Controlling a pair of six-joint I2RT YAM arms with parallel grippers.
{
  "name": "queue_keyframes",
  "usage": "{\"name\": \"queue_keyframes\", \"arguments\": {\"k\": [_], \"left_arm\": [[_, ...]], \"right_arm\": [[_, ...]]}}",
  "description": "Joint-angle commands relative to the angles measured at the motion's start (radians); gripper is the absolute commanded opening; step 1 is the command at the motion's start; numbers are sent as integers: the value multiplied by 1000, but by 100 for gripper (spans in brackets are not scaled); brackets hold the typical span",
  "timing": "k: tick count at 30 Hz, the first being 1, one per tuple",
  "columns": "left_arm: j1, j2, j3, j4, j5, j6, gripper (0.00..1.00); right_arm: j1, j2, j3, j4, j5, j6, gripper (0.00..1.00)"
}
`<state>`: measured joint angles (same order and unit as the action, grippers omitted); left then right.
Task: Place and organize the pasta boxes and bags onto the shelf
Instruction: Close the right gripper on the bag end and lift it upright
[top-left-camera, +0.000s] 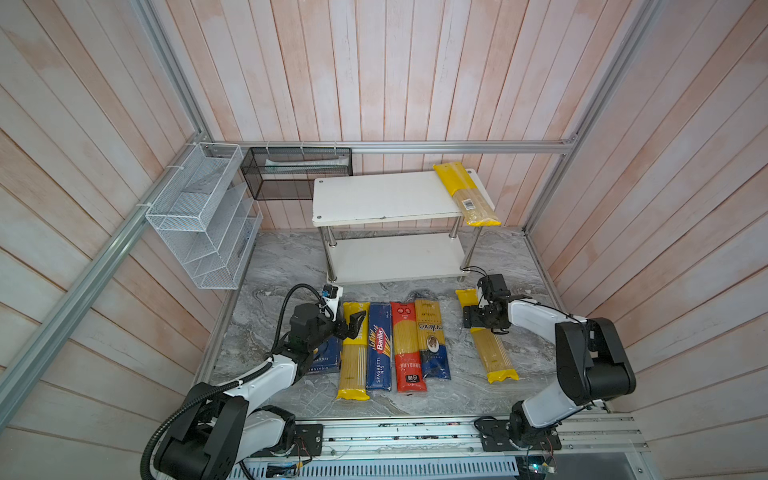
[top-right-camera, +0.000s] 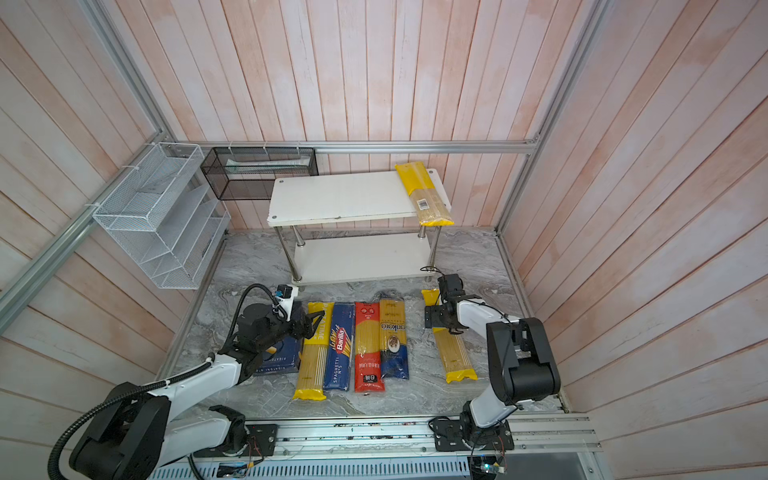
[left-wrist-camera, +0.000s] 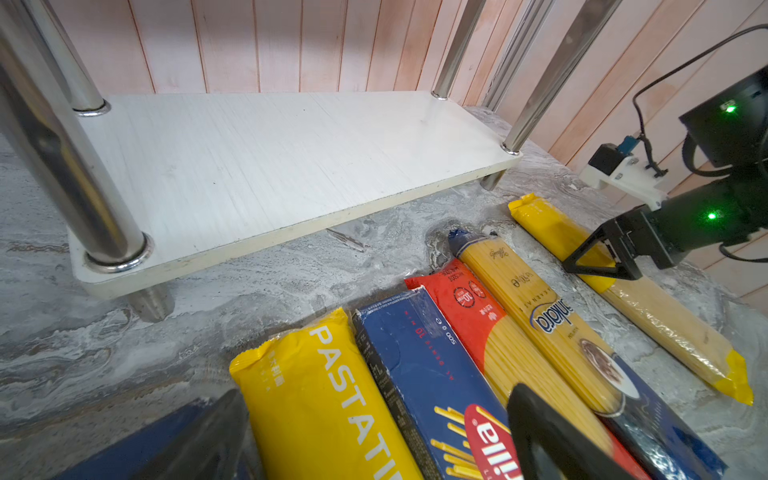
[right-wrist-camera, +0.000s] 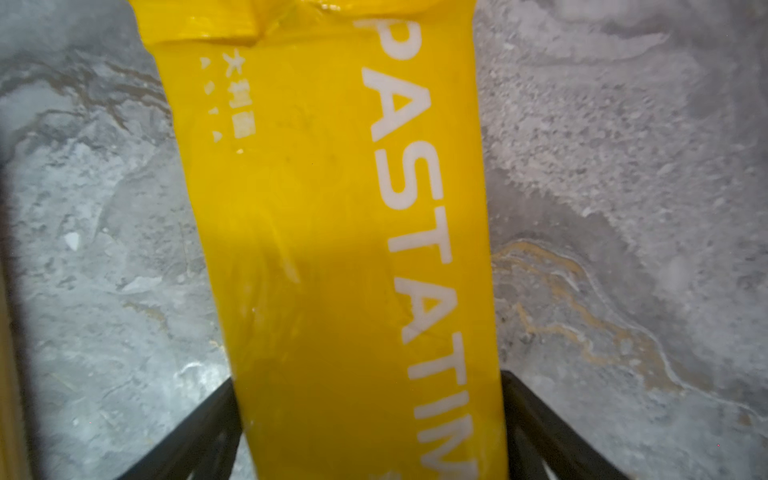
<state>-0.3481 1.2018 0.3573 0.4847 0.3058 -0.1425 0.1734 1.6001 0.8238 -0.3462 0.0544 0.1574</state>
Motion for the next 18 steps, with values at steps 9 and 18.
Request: {"name": "queue_keyframes", "arguments": {"k": [9, 18], "left_arm": [[-4, -12, 23, -14, -9, 14, 100], [-4, -12, 22, -12, -12, 14, 100]], "right_arm": [[-25, 129, 61, -105, 22, 36, 90], [-25, 88, -6, -55, -68, 71, 74]]}}
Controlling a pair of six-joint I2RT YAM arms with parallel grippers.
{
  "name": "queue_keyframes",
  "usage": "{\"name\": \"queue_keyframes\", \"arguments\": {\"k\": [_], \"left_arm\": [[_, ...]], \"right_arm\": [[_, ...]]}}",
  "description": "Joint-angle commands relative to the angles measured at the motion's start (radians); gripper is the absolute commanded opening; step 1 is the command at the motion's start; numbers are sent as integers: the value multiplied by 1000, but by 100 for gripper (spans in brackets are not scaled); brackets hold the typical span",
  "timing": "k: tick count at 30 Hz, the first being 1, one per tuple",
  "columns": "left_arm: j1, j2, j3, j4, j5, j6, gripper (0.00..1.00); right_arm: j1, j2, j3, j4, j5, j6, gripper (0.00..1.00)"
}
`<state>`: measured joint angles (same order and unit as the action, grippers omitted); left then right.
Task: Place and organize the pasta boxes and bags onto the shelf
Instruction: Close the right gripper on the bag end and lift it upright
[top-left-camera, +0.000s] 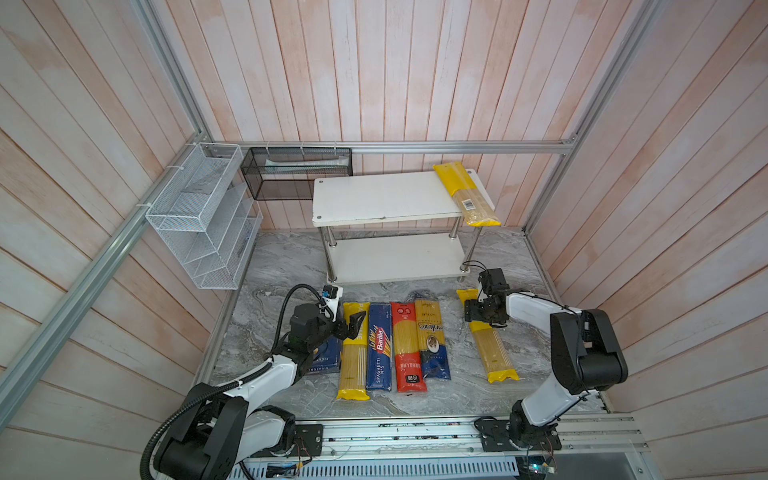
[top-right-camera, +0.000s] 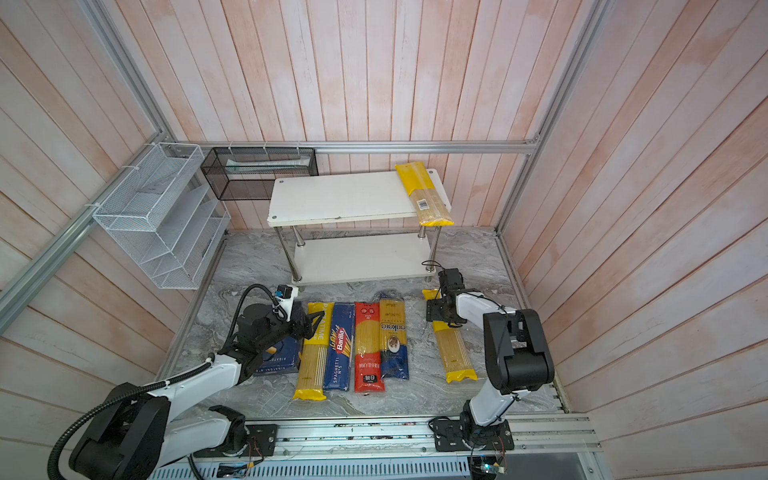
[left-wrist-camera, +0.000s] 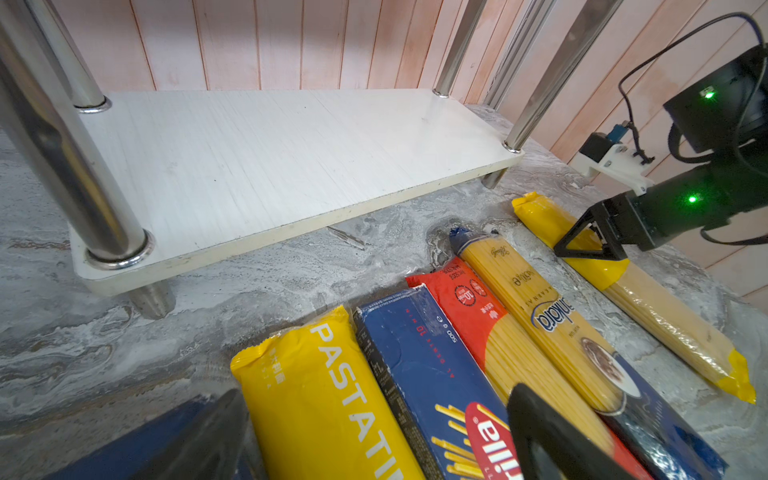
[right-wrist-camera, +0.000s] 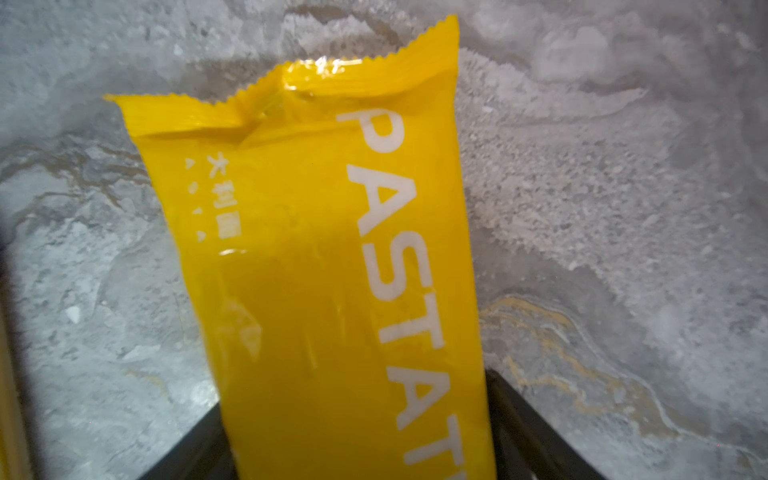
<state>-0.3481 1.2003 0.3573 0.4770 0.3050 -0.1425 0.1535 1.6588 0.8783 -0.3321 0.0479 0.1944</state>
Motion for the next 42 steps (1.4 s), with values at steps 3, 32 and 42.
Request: {"name": "queue_keyframes", "arguments": {"k": [3, 32, 42], "left_arm": [[-5, -11, 22, -5, -12, 14, 100], [-6, -11, 22, -3, -9, 12, 100], [-7, -14, 20, -3, -12, 11, 100]], "right_arm": [[-4, 23, -68, -66, -62, 43, 71], [-9, -165, -104, -15, -69, 82, 22], [-53, -293, -111, 4, -147, 93, 11]]}}
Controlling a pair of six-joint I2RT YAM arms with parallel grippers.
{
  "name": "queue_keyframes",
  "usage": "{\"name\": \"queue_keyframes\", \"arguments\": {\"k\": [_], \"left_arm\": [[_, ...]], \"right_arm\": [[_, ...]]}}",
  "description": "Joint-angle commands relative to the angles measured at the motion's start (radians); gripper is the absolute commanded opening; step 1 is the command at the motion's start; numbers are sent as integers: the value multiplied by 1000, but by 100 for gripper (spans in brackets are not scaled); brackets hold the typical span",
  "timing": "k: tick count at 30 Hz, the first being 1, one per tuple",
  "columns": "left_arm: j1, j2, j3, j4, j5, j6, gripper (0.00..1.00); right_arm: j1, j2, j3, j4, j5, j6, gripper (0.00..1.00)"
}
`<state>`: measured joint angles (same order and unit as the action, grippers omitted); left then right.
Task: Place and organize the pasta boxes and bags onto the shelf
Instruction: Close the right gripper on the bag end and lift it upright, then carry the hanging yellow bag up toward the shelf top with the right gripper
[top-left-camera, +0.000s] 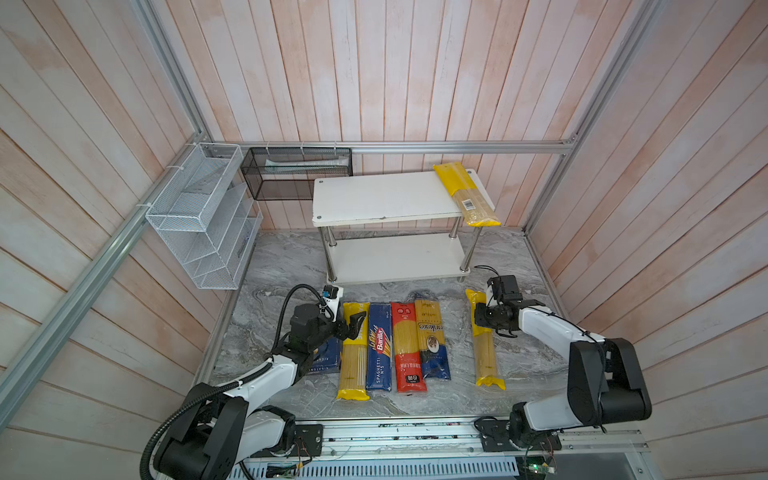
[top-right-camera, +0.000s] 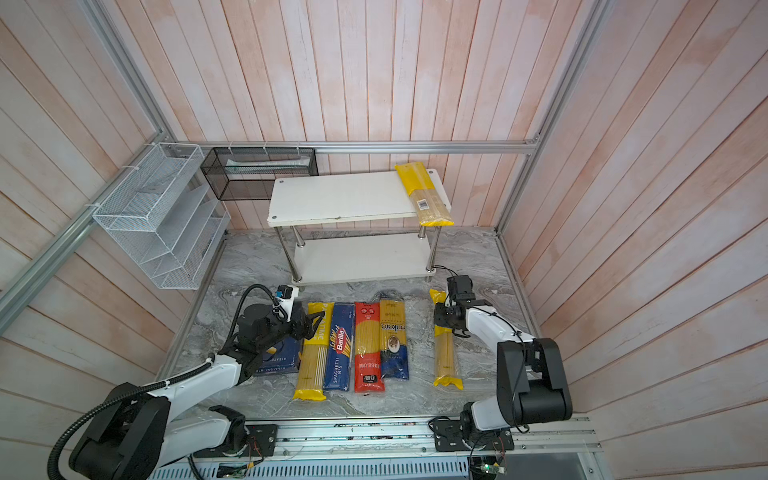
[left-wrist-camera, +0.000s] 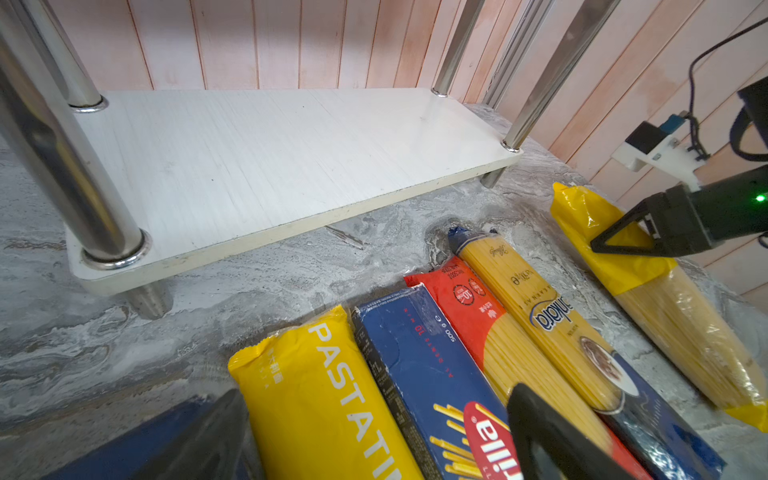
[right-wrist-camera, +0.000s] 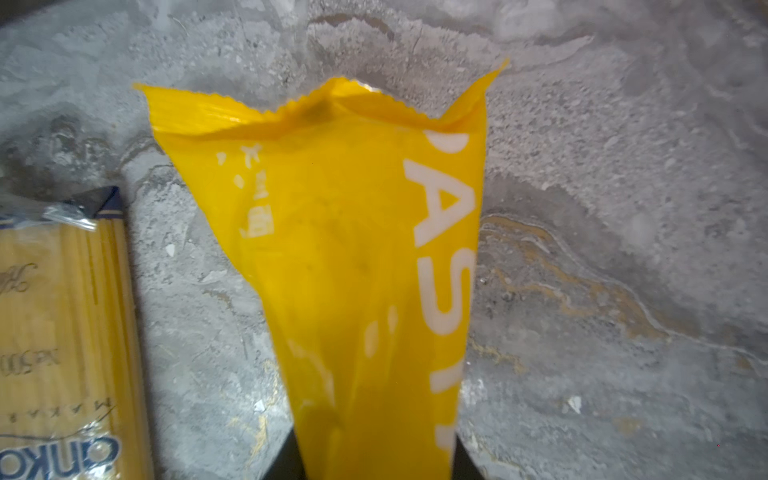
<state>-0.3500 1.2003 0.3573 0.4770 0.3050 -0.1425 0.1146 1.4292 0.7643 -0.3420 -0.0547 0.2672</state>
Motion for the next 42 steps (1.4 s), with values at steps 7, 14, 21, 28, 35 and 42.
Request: {"name": "queue_keyframes", "arguments": {"k": [7, 14, 21, 28, 35, 42], "left_arm": [[-6, -10, 22, -1, -7, 11, 100], [-7, -8, 22, -1, -10, 11, 100], [-9, -9, 22, -1, -11, 13, 100], [-11, -15, 20, -1, -15, 13, 100], [-12, -15, 17, 3, -23, 16, 100], [-13, -11, 22, -3, -27, 20, 100]], "right_arm": [[-30, -163, 12, 1, -91, 18, 9], [-29, -309, -3, 49, -101, 33, 8], [-25, -407, -5, 53, -154, 22, 7], [14, -490, 14, 19, -174, 24, 6], [87, -544, 59, -43, -140, 3, 6], [182, -582, 121, -74, -129, 20, 6]]}}
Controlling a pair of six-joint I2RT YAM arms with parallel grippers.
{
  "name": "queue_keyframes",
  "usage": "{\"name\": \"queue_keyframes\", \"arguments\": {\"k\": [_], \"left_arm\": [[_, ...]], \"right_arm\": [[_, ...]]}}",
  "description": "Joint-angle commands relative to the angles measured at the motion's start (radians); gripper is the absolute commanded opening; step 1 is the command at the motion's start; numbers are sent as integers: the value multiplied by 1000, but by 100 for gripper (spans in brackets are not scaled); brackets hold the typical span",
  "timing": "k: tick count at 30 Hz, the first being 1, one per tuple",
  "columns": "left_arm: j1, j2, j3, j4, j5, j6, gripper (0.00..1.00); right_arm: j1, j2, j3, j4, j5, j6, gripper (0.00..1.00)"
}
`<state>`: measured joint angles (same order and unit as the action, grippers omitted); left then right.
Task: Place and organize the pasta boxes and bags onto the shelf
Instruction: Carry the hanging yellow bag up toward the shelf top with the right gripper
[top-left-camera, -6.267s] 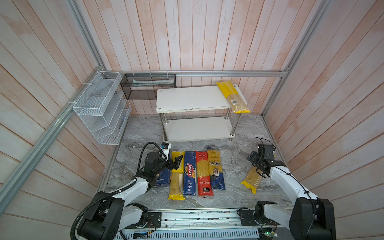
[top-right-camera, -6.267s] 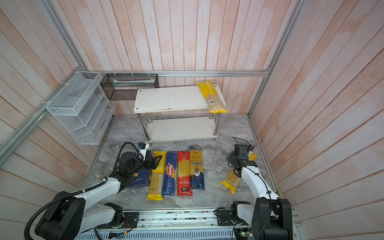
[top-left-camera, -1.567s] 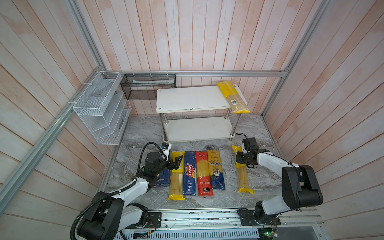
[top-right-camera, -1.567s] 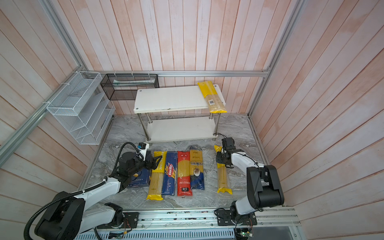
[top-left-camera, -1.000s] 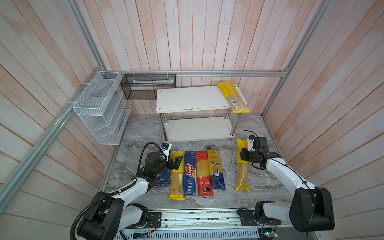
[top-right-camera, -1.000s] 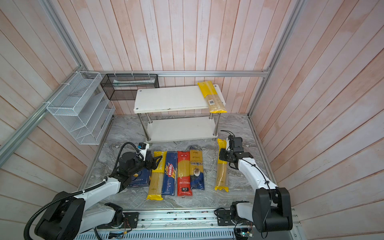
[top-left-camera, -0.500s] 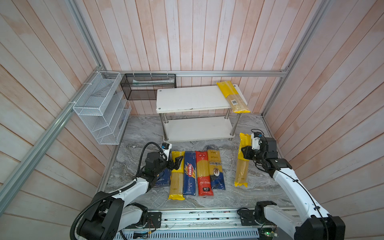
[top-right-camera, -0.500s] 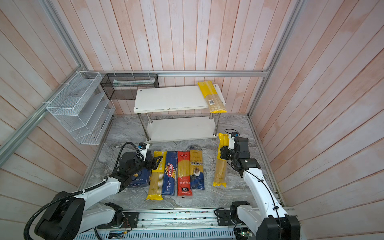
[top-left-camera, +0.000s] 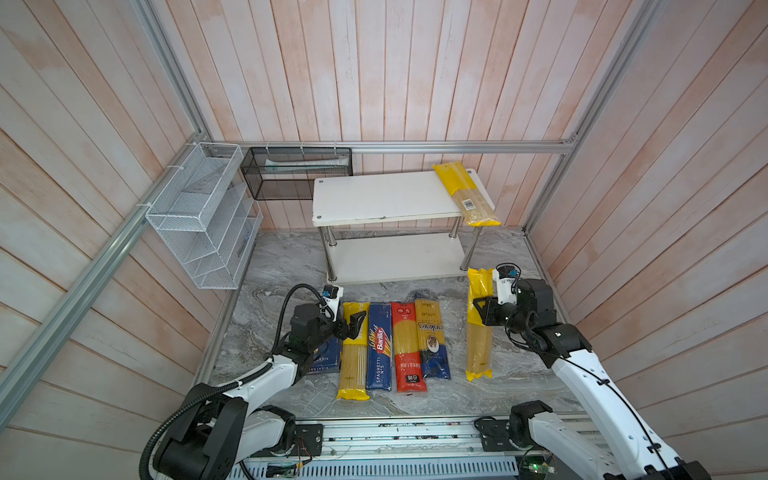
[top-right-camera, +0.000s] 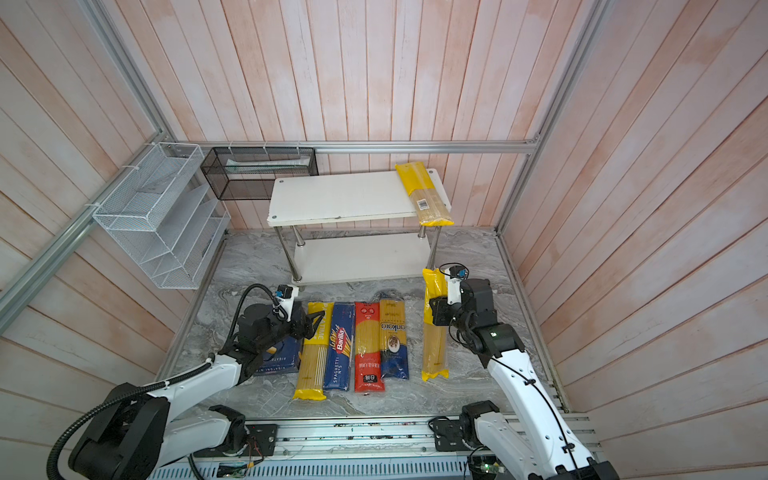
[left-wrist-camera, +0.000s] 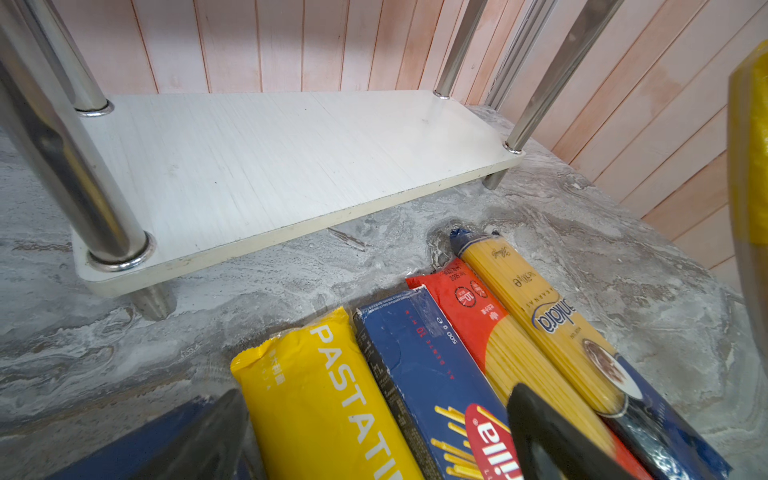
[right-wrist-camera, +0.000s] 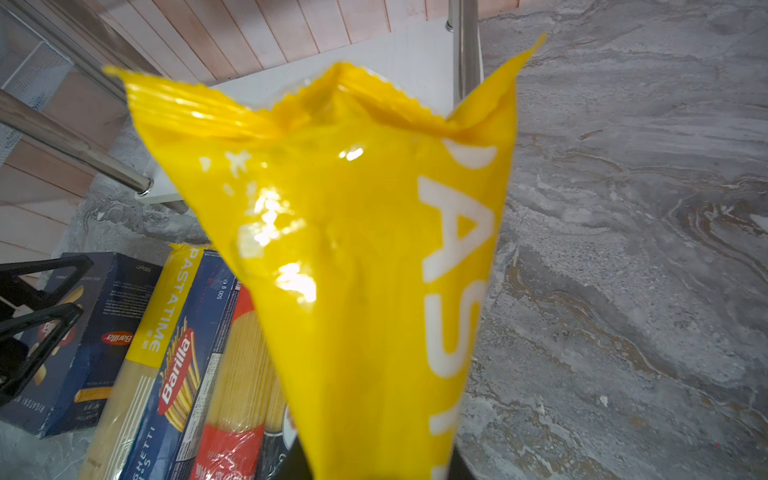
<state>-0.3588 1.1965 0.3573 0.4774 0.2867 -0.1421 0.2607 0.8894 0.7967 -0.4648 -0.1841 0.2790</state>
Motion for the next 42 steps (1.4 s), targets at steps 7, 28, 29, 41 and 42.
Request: {"name": "queue_keyframes", "arguments": {"k": [7, 28, 29, 41, 42], "left_arm": [[-6, -10, 20, -1, -6, 17, 100], [-7, -25, 25, -11, 11, 12, 99], [-8, -31, 22, -13, 8, 12, 100], [-11, 19, 39, -12, 12, 15, 100], [-12, 11, 36, -13, 6, 18, 100]], "right_arm": [[150, -50, 128, 40, 79, 27, 5], [319, 206, 536, 29, 141, -21, 4], [321, 214, 546, 36, 138, -25, 4], [322, 423, 850, 24, 167, -103, 4], [321, 446, 889, 18, 178, -114, 3]]}}
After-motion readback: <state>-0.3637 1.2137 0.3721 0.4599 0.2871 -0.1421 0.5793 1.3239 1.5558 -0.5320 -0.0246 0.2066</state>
